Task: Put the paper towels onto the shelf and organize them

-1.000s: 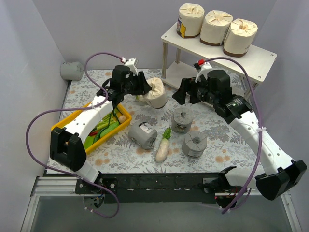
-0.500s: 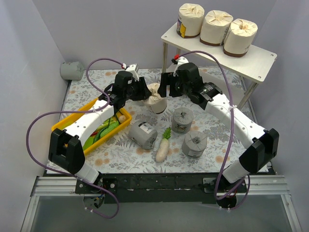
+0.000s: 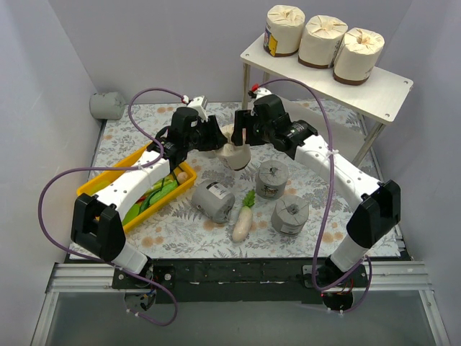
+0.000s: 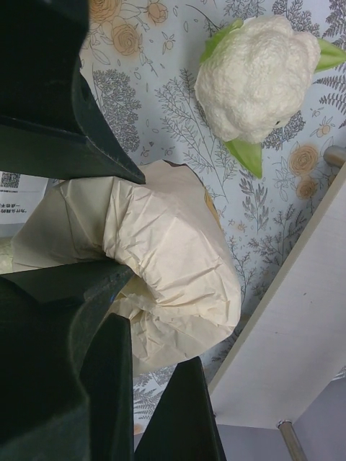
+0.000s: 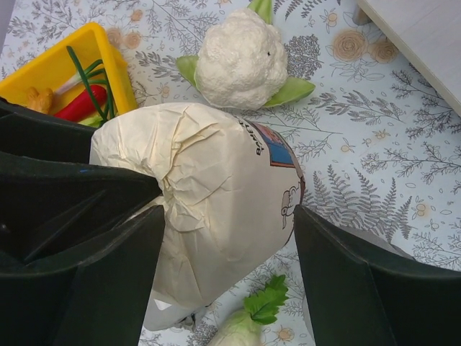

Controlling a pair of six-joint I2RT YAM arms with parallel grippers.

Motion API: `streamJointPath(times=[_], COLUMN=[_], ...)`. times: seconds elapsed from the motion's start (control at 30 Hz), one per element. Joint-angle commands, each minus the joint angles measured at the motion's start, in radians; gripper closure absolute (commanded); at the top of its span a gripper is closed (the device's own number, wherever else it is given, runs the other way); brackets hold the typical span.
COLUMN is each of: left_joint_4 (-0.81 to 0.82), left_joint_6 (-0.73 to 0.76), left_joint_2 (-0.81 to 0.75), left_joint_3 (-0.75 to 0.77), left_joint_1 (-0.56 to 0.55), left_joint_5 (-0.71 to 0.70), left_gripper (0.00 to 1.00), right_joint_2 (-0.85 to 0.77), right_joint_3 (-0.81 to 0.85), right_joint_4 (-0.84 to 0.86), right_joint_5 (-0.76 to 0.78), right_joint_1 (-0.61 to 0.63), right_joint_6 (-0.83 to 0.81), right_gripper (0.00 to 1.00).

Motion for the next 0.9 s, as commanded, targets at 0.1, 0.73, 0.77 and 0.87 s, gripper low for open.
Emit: streamJointPath(times=[0.1, 0.73, 0.77, 0.87], left_joint_4=[0.062, 0.092, 0.090, 0.089], left_joint_6=[-0.014, -0.051, -0.054, -0.063], left_joint_2=[-0.066, -0.078, -0.084, -0.096], left_joint_3=[0.010, 0.010, 0.007, 0.008], left_joint_1=[-0.010, -0.022, -0.022, -0.024], left_joint_5=[-0.008, 0.026, 0.029, 0.046], left_gripper=[0.65, 0.54, 0.48, 0.39], right_joint_2=[0.041, 0.078, 0.077, 0.069], right_joint_3=[0.042, 0.046, 0.049, 0.083], right_joint_4=[-0.015, -0.023, -0.022, -0.040], right_joint_5=[0.058, 0.101, 0.104, 0.107], right_joint_1=[0.021, 0.029, 0.029, 0.027], right_joint_6=[0.010, -0.002, -0.006, -0.023], right_gripper=[0.24, 0.70, 0.71, 0.76])
